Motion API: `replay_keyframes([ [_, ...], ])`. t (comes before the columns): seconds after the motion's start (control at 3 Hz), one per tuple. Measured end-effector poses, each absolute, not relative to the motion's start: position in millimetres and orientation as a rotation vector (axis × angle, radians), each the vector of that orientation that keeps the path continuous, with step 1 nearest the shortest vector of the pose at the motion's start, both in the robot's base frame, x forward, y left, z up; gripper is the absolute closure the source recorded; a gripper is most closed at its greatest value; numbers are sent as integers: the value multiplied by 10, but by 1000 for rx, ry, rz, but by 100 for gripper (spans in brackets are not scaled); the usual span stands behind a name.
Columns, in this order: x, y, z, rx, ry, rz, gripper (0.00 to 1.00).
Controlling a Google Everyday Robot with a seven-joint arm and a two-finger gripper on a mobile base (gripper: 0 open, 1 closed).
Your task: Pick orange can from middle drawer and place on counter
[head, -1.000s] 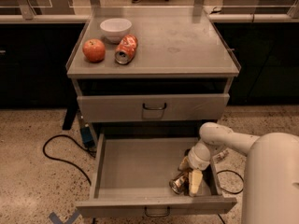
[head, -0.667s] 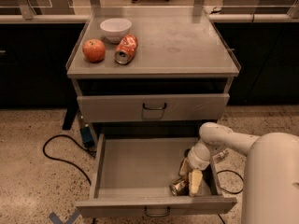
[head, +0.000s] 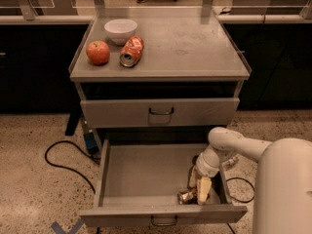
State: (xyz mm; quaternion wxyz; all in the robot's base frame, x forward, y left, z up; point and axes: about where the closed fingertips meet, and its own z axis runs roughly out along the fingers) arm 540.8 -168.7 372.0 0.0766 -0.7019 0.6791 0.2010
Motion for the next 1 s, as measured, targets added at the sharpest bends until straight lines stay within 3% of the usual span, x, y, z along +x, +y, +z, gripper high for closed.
replay_keyframes([
  [0.33,5375,-1576,3967,-2126,2012,511,100],
  [1.0,5364,-779,5097,-2183,1818,47,100],
])
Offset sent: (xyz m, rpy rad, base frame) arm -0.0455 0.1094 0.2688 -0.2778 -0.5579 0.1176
